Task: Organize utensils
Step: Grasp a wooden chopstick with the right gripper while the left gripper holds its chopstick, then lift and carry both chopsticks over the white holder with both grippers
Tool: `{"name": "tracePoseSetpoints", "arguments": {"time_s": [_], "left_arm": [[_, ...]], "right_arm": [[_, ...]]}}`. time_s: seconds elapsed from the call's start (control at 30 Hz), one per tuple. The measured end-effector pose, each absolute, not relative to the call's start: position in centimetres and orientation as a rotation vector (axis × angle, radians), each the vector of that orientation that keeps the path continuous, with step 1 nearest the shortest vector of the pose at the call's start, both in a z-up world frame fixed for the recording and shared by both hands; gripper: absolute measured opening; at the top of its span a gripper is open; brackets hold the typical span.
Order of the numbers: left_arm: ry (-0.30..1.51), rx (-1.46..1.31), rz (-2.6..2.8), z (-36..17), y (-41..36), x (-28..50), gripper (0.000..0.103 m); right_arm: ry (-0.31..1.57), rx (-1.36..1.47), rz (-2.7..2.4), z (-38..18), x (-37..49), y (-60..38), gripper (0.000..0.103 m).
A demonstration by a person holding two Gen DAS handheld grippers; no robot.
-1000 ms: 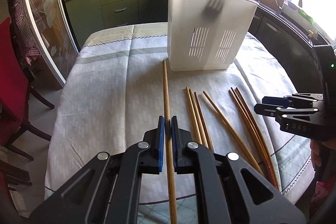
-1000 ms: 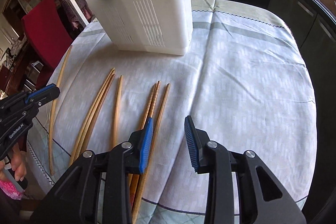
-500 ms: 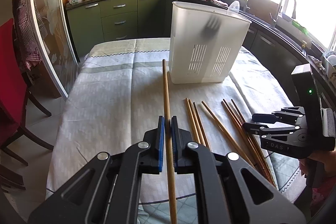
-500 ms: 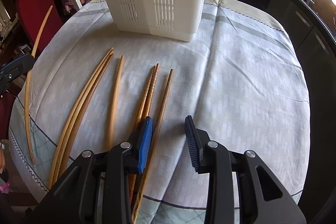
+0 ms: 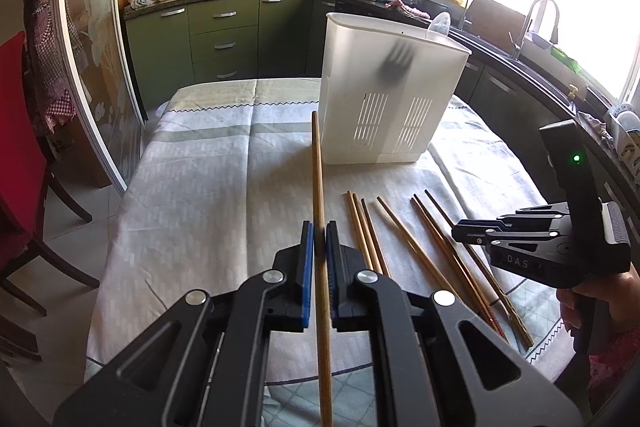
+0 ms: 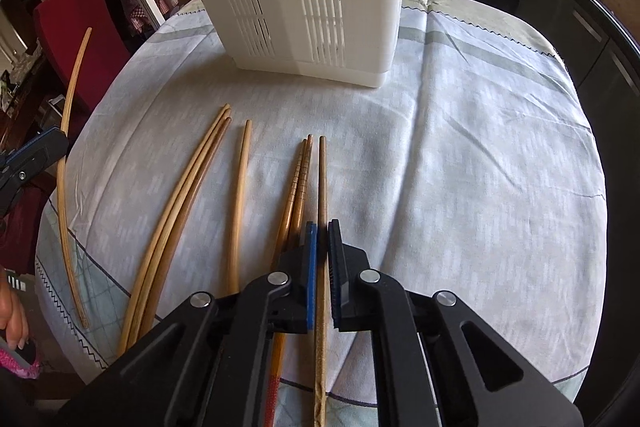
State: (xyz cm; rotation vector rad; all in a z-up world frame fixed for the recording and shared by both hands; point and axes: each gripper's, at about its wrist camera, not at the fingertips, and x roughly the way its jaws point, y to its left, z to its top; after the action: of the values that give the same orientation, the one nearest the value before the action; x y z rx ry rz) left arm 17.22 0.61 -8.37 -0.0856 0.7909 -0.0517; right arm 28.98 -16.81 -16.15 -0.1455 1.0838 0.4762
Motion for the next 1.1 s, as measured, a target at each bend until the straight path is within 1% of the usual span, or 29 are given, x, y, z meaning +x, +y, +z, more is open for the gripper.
{"name": "tracePoseSetpoints", "arguments": {"time_s": [0.1, 0.33, 0.43, 0.5, 0.77, 0.93, 1.1], "left_arm": [[0.772, -0.085, -0.053, -7.5, 0.5, 17.0, 0.006], [0.724, -0.1, -0.09, -4.3, 0.2, 17.5, 0.007], [0.778, -0.076, -0.093, -4.0, -0.1, 18.8, 0.006], [0.86, -0.104, -0.096, -5.0, 0.2, 20.1, 0.007], [1.146, -0.091, -0.023, -12.2, 1.2, 24.5, 0.007], [1.237, -0.072, -0.005, -14.3, 1.4, 25.8, 0.007], [1.254, -0.057, 0.009, -14.8, 1.2, 26.3, 0.007]], "right_arm": [[1.012, -0.1, 0.499, -13.7, 28.0, -17.8, 0.006], [0.808, -0.012, 0.543, -6.0, 25.6, -20.0, 0.006], [0.758, 0.004, 0.559, -3.8, 24.8, -20.9, 0.006], [0.739, 0.012, 0.57, -2.9, 24.3, -21.3, 0.006], [0.699, 0.056, 0.585, -1.5, 22.7, -23.0, 0.006], [0.699, 0.052, 0.587, -1.2, 22.3, -23.4, 0.006], [0.706, 0.055, 0.592, -1.5, 22.3, -23.5, 0.006]]}}
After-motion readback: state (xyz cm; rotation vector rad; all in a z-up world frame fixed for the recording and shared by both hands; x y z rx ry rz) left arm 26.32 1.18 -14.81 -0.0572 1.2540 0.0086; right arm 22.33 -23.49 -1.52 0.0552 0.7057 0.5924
